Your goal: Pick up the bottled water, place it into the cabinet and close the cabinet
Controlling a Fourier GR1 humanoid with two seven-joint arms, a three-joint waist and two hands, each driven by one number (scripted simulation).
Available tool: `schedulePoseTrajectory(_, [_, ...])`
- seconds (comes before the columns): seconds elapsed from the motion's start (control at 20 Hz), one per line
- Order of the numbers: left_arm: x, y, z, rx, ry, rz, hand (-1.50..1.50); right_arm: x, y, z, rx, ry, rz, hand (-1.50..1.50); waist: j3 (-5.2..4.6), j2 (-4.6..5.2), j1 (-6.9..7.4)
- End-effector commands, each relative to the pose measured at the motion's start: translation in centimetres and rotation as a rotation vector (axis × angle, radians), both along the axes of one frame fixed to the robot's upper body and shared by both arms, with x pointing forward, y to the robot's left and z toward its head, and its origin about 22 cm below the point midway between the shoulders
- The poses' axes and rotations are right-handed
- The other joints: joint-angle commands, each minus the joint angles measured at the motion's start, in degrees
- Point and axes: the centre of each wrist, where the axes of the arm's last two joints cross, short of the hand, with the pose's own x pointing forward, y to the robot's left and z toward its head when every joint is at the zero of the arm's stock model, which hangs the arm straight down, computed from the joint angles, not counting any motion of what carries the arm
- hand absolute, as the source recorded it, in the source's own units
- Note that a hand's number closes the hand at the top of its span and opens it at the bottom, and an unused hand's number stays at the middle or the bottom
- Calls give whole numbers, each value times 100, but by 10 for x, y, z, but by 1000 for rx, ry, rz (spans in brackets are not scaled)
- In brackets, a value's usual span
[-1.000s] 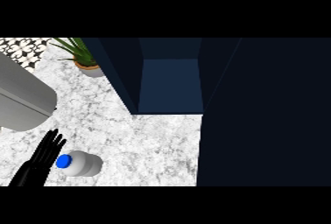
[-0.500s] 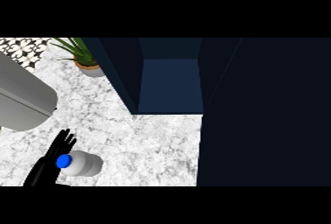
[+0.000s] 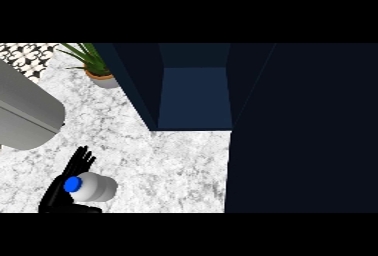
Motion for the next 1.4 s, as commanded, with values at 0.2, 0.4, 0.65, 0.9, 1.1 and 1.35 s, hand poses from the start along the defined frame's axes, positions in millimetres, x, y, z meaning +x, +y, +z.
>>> schedulePoseTrajectory(0.2, [3, -15, -16, -121, -4, -49, -150, 12, 12, -1, -2, 8, -15, -150, -5, 7, 14])
schedulePoseTrajectory(0.4, [25, -9, -4, -177, 25, -90, -150, 3, 17, 3, 10, 13, 13, -150, -6, 5, -24])
schedulePoseTrajectory(0.65, [26, -43, -17, -220, 25, -101, -150, 0, 12, -8, 7, 3, -3, -150, -6, 3, -50])
schedulePoseTrajectory(0.9, [29, -49, -16, -237, 22, -164, -150, 5, 8, -12, 7, 19, 2, -150, -4, 4, -18])
schedulePoseTrajectory(1.1, [26, -59, -21, -237, 17, -190, 150, 5, 7, -19, 23, 4, 7, -150, -5, 8, -20])
schedulePoseTrajectory(1.35, [10, -55, -27, -249, -17, -202, 150, 6, 4, -17, 3, 20, -3, -150, -6, 9, -2])
